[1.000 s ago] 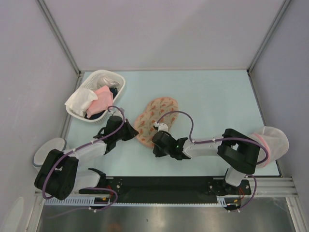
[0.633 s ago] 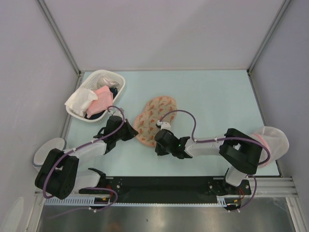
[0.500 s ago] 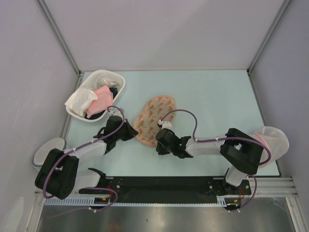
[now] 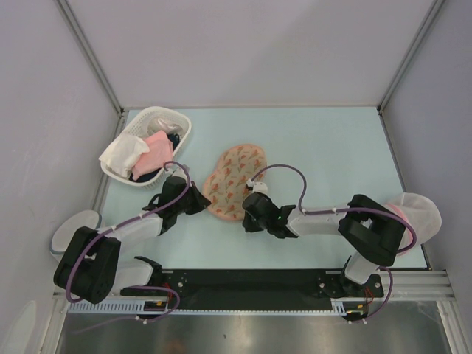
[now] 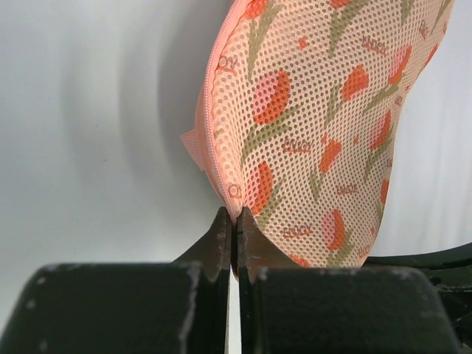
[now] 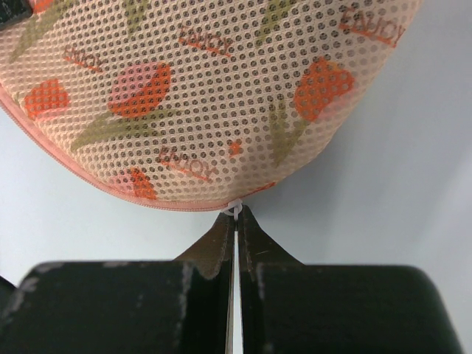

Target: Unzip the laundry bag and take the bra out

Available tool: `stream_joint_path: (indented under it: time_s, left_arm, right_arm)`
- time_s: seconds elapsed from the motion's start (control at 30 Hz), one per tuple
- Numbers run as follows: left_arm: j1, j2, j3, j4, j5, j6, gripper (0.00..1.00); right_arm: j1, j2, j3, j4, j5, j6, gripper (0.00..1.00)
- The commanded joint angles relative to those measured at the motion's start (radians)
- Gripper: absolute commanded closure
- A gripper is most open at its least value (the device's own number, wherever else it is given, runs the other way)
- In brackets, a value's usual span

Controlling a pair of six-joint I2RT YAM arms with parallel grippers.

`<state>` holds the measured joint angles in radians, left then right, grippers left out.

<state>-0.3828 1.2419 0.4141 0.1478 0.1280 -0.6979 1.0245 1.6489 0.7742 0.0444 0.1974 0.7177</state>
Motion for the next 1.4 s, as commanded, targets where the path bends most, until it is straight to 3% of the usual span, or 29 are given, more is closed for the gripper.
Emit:
stream_joint_path:
  time_s: [0.0, 1.37]
  left_arm:
    - [0.021, -0.012, 0.035, 0.013, -0.014, 0.031, 1.0]
    - [0.033, -0.105, 0.02, -0.054, -0.031, 0.066, 1.0]
  right_arm:
    - [-0.027, -0.009, -0.023, -0.034, 0.051, -0.032, 1.0]
    - [-0.156, 0.028, -0.03, -0.034, 0.083, -0.127, 1.0]
